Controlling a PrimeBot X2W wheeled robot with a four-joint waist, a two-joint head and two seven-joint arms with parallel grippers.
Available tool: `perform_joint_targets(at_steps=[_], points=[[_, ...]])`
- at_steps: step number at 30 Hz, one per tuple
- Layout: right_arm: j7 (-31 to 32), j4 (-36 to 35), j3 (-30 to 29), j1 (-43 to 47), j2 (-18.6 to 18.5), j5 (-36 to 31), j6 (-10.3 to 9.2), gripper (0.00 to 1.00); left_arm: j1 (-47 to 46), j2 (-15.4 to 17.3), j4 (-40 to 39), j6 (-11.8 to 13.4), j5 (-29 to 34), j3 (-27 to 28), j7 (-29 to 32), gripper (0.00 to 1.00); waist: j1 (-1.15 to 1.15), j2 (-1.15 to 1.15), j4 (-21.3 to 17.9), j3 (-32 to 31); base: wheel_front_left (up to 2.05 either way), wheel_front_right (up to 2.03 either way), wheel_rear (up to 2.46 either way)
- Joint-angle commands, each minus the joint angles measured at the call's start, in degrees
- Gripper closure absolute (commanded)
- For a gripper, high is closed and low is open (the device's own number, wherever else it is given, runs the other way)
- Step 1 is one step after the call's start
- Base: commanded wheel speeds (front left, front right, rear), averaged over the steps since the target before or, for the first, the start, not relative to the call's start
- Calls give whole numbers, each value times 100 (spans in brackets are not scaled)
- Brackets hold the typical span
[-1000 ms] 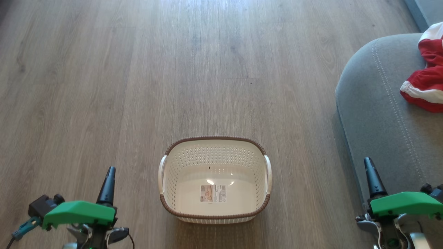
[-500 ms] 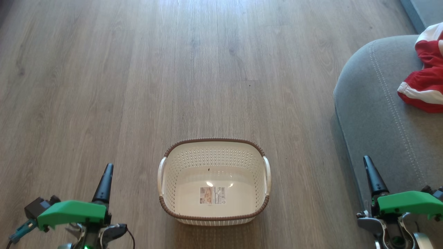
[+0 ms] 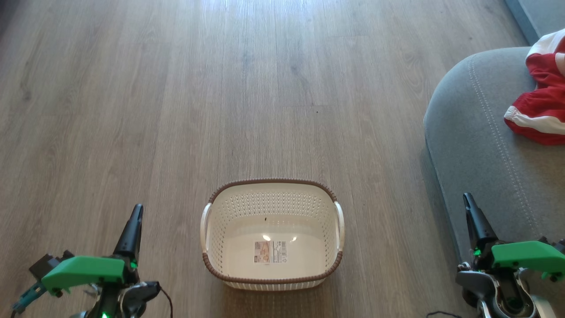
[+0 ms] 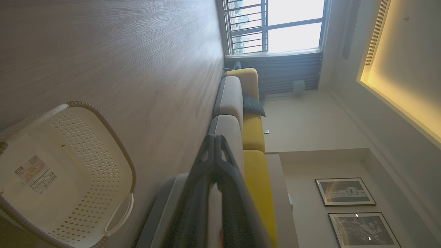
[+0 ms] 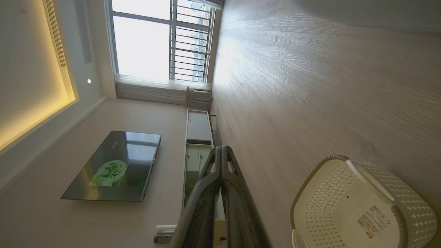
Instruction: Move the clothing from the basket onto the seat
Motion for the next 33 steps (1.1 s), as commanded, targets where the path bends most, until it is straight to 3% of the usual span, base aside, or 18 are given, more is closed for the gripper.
perform_joint_targets(at_steps=[1, 11, 33], points=[[80, -226, 92, -294, -60, 190, -1, 100, -259, 48, -233, -68, -164, 208, 56, 100, 0, 0, -2, -5, 0, 0, 0], [236, -249, 97, -324, -63, 883, -1, 100, -264, 49, -310, -103, -760, 267, 216, 100, 0, 0, -21, -41, 0, 0, 0], [235, -249, 97, -324, -63, 884, -1, 100, -263, 49, -310, -103, -761, 266, 215, 100, 0, 0, -21, -41, 0, 0, 0]])
